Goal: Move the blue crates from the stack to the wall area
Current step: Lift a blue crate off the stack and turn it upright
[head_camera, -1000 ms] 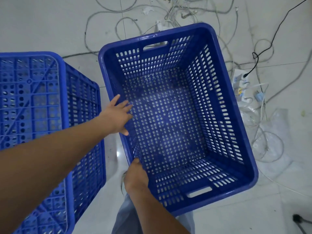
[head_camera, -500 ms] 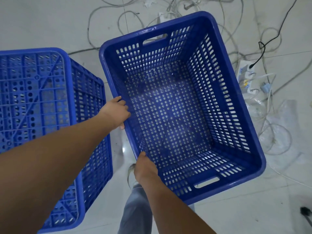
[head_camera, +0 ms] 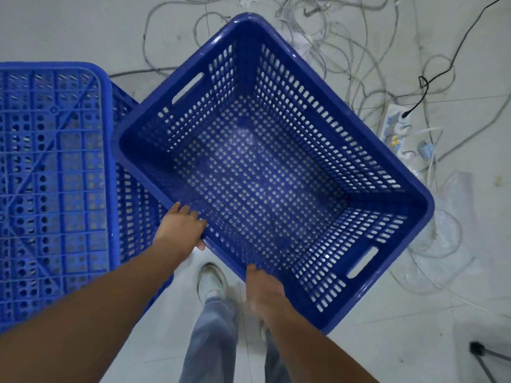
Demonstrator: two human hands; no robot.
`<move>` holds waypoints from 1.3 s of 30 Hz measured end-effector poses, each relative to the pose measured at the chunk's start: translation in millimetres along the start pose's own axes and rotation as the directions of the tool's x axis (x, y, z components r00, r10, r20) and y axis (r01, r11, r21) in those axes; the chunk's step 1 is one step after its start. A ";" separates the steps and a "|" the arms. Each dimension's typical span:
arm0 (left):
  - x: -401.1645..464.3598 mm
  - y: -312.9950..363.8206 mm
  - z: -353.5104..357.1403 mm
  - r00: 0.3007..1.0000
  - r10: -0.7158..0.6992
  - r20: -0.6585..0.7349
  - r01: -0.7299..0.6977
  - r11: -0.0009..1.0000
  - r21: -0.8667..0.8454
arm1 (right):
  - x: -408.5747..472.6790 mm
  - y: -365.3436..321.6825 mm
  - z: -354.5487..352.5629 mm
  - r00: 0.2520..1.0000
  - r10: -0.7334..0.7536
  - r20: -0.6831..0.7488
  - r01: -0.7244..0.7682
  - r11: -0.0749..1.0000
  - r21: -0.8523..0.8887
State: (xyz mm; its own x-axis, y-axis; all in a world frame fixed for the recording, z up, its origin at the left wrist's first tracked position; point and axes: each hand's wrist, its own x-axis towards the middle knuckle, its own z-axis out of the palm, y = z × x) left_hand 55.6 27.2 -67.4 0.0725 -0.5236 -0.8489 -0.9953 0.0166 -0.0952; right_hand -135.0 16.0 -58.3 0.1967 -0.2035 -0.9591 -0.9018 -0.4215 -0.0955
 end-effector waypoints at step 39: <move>-50.0 175.1 42.4 0.991 0.019 0.130 0.011 0.973 -0.229 | -20.1 137.7 37.1 0.998 -0.006 0.068 0.031 0.931 -0.364</move>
State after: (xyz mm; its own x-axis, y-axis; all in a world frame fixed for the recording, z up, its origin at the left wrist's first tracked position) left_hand -119.6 92.4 -63.7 0.0608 -0.4078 -0.9111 -0.9827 -0.1845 0.0170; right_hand -277.4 -5.3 -62.1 0.1756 -0.1403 -0.9744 -0.6935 -0.7202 -0.0213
